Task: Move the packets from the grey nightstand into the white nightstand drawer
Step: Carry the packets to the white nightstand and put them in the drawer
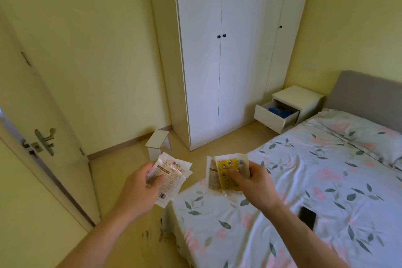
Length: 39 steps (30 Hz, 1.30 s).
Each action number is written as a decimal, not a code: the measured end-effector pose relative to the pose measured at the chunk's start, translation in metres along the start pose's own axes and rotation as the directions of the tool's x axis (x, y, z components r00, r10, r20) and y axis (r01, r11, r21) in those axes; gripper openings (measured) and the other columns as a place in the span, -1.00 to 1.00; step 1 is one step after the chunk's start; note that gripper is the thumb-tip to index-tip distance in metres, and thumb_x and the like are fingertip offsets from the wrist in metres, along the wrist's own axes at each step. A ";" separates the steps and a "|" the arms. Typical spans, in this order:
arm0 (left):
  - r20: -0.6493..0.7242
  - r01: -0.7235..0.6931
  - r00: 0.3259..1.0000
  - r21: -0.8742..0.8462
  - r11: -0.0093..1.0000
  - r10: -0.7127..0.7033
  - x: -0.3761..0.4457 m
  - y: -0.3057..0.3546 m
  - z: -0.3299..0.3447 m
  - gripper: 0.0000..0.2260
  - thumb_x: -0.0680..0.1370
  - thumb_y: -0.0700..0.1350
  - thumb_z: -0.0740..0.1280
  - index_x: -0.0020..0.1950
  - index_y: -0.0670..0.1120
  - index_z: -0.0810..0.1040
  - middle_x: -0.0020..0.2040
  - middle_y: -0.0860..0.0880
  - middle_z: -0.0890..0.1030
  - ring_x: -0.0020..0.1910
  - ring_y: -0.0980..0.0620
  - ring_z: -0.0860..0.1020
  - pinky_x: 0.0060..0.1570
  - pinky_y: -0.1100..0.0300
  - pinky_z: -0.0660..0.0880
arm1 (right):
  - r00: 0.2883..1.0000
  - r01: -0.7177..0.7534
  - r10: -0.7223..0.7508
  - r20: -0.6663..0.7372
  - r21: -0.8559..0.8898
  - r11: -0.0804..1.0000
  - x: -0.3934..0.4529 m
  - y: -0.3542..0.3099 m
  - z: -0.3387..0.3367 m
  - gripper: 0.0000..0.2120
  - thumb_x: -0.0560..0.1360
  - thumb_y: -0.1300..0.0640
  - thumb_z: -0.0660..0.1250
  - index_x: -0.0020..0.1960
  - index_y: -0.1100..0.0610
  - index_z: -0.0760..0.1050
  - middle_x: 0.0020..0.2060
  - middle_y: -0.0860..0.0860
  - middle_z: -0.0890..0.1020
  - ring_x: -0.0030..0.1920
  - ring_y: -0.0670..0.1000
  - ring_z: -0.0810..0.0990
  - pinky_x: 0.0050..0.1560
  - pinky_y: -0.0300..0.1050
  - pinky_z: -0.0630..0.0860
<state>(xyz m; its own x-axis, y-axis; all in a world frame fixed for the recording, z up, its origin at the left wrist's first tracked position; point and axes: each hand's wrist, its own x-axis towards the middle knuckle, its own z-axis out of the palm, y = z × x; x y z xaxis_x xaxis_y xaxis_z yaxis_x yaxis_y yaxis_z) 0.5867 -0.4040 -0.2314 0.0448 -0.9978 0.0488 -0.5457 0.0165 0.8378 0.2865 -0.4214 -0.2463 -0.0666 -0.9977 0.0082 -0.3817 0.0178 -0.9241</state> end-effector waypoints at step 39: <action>0.455 -0.038 0.887 -0.095 0.995 0.078 0.734 -0.118 -0.085 -0.89 0.65 -0.11 0.33 0.10 0.07 0.62 0.02 0.15 0.72 -0.01 0.22 0.68 -0.06 0.17 0.64 | 0.824 -0.278 0.381 -0.420 0.287 0.917 0.576 -0.031 0.237 -0.92 0.58 0.04 0.39 0.01 0.01 0.63 -0.16 -0.08 0.75 -0.17 -0.14 0.73 -0.24 -0.27 0.59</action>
<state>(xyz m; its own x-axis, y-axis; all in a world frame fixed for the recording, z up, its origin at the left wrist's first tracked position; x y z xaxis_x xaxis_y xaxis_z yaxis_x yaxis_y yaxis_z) 0.7556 -1.1330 -0.2483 -0.3834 -0.9131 -0.1389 -0.4648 0.0608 0.8833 0.4789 -1.0122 -0.3035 -0.5872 -0.7880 -0.1853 -0.0665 0.2751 -0.9591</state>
